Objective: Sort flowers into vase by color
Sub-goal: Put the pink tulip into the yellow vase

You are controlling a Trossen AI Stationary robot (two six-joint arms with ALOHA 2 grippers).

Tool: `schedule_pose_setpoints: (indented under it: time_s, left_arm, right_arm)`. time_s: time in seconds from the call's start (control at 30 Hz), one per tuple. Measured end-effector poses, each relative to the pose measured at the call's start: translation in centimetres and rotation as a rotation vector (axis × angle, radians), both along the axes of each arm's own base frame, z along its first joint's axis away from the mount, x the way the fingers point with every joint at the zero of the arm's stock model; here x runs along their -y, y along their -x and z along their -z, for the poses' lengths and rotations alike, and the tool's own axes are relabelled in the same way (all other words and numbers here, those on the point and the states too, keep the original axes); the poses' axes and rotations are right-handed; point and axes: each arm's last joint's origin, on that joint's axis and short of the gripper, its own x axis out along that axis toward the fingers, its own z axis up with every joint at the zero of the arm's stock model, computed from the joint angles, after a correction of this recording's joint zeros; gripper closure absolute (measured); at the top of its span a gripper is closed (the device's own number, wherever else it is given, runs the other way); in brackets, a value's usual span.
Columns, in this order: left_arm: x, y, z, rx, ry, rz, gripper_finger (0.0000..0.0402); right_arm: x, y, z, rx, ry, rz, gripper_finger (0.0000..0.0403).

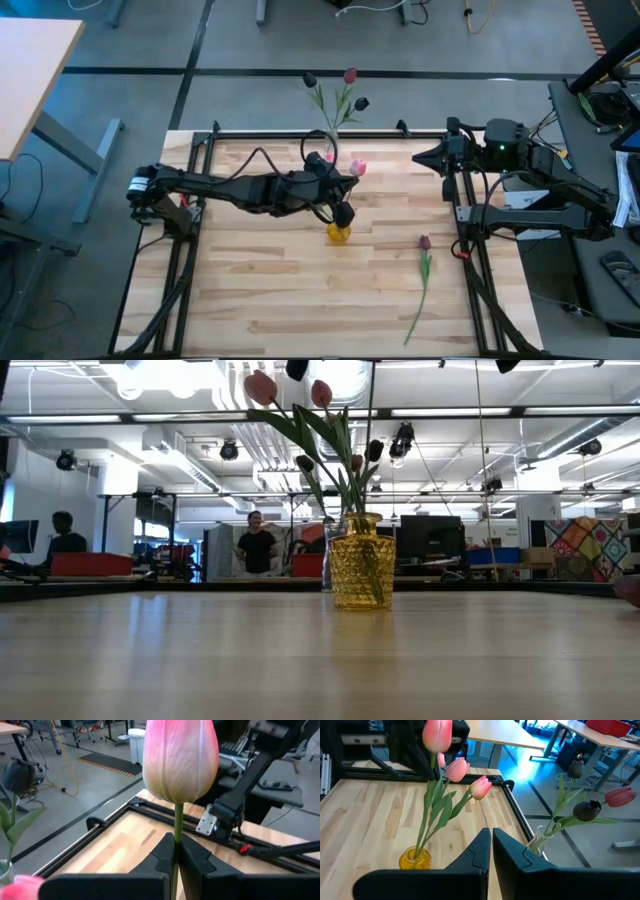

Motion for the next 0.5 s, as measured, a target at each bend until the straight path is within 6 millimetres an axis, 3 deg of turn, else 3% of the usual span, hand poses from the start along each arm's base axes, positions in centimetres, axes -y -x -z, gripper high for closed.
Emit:
schedule_pose_setpoints:
  time_s: [0.5]
  left_arm:
    - [0.5, 0.3, 1.6, -0.121, -0.008, 0.012, 0.0401]
  right_arm:
    - [0.2, -0.6, 0.2, -0.011, -0.035, 0.009, 0.039]
